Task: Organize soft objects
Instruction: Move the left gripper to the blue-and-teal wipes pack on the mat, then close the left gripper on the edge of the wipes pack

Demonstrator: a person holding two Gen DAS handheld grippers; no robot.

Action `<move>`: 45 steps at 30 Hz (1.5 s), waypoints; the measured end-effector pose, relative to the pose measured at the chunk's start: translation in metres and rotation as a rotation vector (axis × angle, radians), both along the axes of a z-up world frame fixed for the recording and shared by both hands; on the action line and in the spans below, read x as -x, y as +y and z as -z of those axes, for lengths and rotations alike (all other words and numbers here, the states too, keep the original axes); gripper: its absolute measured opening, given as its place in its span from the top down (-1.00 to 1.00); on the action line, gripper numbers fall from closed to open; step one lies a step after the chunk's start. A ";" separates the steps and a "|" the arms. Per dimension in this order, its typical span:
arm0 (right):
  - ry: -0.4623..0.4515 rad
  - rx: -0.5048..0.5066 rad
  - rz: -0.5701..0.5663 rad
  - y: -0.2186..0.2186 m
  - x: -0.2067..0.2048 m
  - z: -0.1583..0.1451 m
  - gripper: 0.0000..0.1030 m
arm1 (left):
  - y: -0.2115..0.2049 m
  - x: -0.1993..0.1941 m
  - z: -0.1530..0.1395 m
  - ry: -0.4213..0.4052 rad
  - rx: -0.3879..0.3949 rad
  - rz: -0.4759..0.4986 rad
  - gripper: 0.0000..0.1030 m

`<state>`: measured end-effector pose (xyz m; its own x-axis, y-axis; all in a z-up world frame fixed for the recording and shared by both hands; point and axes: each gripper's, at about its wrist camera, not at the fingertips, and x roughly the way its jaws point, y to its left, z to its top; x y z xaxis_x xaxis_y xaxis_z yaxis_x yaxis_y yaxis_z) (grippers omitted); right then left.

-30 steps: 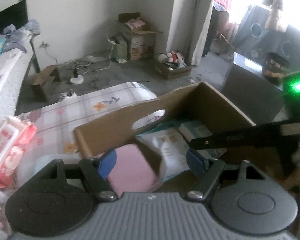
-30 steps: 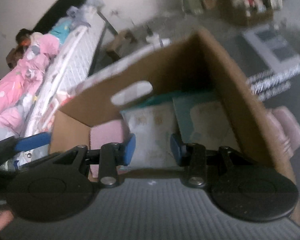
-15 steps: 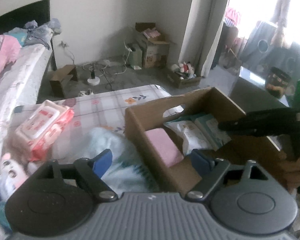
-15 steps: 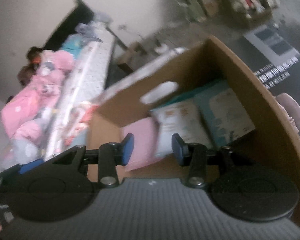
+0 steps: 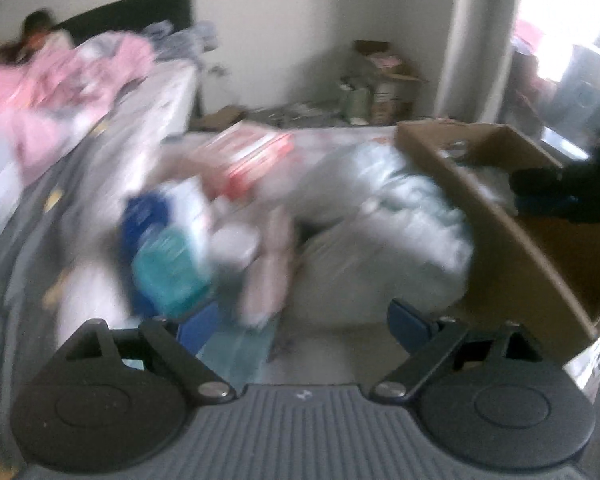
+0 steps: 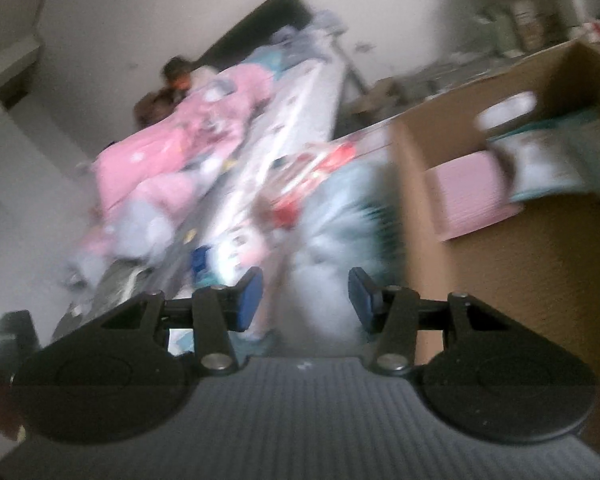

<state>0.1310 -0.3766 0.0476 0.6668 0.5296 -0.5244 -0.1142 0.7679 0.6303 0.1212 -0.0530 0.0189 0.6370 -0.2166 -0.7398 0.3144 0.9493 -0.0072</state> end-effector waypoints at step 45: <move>0.043 -0.061 -0.252 0.241 -0.194 0.103 -0.17 | 0.086 -0.143 0.064 0.006 0.044 -0.189 -0.66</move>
